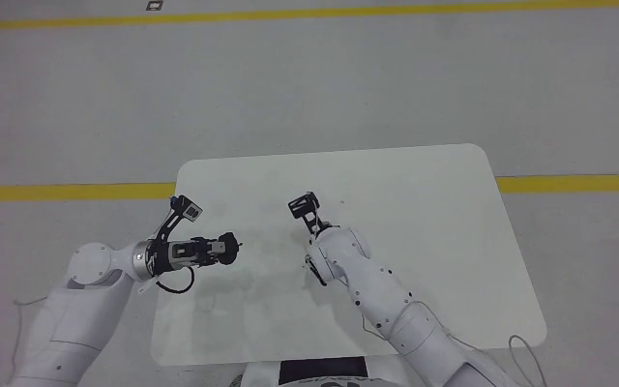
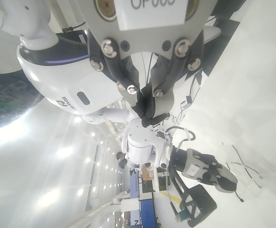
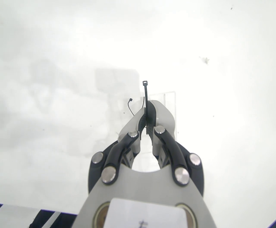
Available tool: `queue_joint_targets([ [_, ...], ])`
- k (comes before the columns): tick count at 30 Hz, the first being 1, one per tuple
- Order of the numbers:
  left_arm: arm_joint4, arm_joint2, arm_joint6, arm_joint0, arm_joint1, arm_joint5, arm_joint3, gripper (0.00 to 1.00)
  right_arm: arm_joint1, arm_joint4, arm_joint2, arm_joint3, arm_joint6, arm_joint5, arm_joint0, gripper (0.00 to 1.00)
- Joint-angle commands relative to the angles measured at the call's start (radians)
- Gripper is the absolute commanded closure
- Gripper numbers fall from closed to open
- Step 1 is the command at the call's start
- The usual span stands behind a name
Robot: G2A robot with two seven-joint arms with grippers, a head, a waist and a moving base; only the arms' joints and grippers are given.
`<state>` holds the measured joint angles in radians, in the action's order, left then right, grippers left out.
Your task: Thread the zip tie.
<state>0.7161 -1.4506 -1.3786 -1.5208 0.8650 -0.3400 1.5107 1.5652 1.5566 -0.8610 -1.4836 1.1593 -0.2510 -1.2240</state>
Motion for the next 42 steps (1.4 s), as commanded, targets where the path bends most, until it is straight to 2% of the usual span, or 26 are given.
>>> queue_joint_targets([
  [1,0.000,0.000,0.000,0.000,0.000,0.000,0.000,1.00,-0.006,-0.014,-0.028,-0.047,-0.007,0.016,-0.020,1.00],
  [7,0.000,0.000,0.000,0.000,0.000,0.000,0.000,1.00,-0.024,-0.109,-0.120,-0.183,-0.052,0.098,-0.093,1.00],
  [13,0.000,0.000,0.000,0.000,0.000,0.000,0.000,1.00,-0.036,-0.272,-0.191,-0.254,-0.103,0.202,-0.141,1.00],
  [23,0.000,0.000,0.000,0.000,0.000,0.000,0.000,1.00,-0.036,-0.272,-0.191,-0.254,-0.103,0.202,-0.141,1.00],
  [25,0.009,0.007,0.018,-0.002,0.002,0.014,-0.001,1.00,-0.039,-0.259,-0.202,-0.244,-0.143,0.204,-0.148,1.00],
  [29,0.066,0.013,-0.011,0.013,0.003,0.054,-0.058,1.00,-0.046,-0.298,-0.247,-0.252,-0.210,0.215,-0.163,1.00],
  [32,0.118,0.041,-0.011,0.029,0.001,0.077,-0.087,1.00,-0.053,-0.388,-0.282,-0.265,-0.290,0.288,-0.184,1.00],
  [34,0.138,0.066,-0.011,0.040,-0.004,0.073,-0.096,1.00,-0.058,-0.460,-0.304,-0.265,-0.338,0.369,-0.196,1.00],
  [36,0.152,0.091,-0.011,0.049,-0.012,0.068,-0.100,1.00,-0.063,-0.502,-0.324,-0.258,-0.366,0.414,-0.202,1.00],
  [39,0.192,0.136,-0.011,0.062,-0.029,0.060,-0.102,1.00,-0.069,-0.571,-0.343,-0.249,-0.407,0.478,-0.209,1.00],
  [42,0.190,0.189,-0.011,0.083,-0.052,0.024,-0.112,1.00,-0.075,-0.626,-0.355,-0.246,-0.437,0.518,-0.214,1.00],
])
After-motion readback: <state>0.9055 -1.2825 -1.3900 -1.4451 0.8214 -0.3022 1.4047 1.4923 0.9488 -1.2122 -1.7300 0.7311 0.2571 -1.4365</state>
